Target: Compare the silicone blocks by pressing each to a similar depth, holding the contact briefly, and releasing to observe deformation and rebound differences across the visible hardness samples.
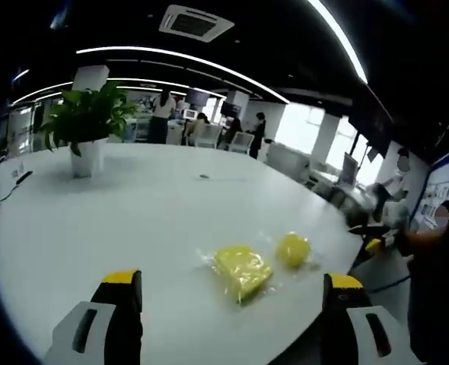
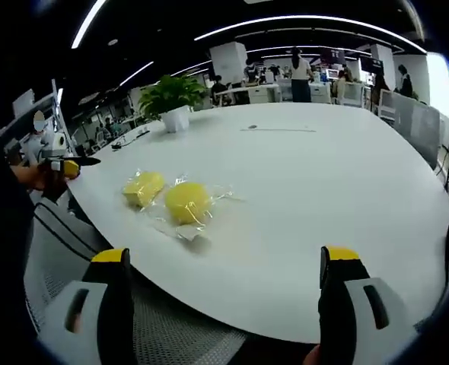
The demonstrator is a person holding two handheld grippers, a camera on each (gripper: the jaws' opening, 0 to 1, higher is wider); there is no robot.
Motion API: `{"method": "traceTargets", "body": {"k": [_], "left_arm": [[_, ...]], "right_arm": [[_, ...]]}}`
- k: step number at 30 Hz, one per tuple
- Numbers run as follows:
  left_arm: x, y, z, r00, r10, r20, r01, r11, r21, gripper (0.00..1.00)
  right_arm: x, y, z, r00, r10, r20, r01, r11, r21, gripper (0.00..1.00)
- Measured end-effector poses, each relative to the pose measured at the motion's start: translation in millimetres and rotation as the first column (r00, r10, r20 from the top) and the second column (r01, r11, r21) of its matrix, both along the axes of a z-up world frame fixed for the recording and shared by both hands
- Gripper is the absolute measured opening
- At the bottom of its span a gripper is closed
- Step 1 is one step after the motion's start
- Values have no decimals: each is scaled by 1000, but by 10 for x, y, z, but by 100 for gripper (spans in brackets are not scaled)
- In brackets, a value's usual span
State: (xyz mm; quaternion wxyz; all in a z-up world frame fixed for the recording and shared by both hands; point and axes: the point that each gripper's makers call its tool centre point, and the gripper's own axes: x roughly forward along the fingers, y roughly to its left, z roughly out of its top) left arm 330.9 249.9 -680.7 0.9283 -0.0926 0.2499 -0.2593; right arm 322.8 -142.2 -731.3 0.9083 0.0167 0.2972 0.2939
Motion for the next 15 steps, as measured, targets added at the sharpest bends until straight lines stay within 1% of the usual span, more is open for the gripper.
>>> {"method": "traceTargets", "body": {"k": [1, 2, 3, 4, 5, 7, 9, 12, 15], "left_arm": [[14, -18, 43, 1000, 4, 8, -4, 1000, -14, 100], [22, -25, 63, 1000, 4, 19, -4, 1000, -6, 100], [32, -26, 52, 1000, -9, 26, 8, 1000, 30, 100], [29, -29, 28, 1000, -18, 24, 16, 999, 49, 100], [34, -25, 26, 1000, -15, 22, 14, 999, 44, 100], [45, 7, 26, 1000, -5, 21, 4, 999, 41, 100], [34, 19, 40, 1000, 1, 21, -1, 999, 32, 100], [5, 28, 17, 1000, -4, 15, 3, 999, 42, 100], [-20, 35, 2, 1000, -2, 10, 2, 999, 37, 100]], "right_arm": [[-4, 18, -1, 1000, 13, -1, -13, 1000, -13, 97], [-1, 21, -5, 1000, 25, 5, -25, 999, -28, 97], [17, 33, 6, 999, 34, 16, -34, 999, -28, 97], [29, 44, 16, 999, 35, 16, -35, 999, -19, 97], [42, 79, 35, 999, 40, 20, -40, 999, -4, 97], [63, 115, 48, 998, 49, 28, -49, 999, -5, 97], [90, 157, 84, 997, 59, 52, -60, 998, 13, 97], [119, 172, 79, 997, 59, 40, -60, 998, 14, 97], [132, 194, 102, 997, 55, 50, -56, 998, 23, 97]]}}
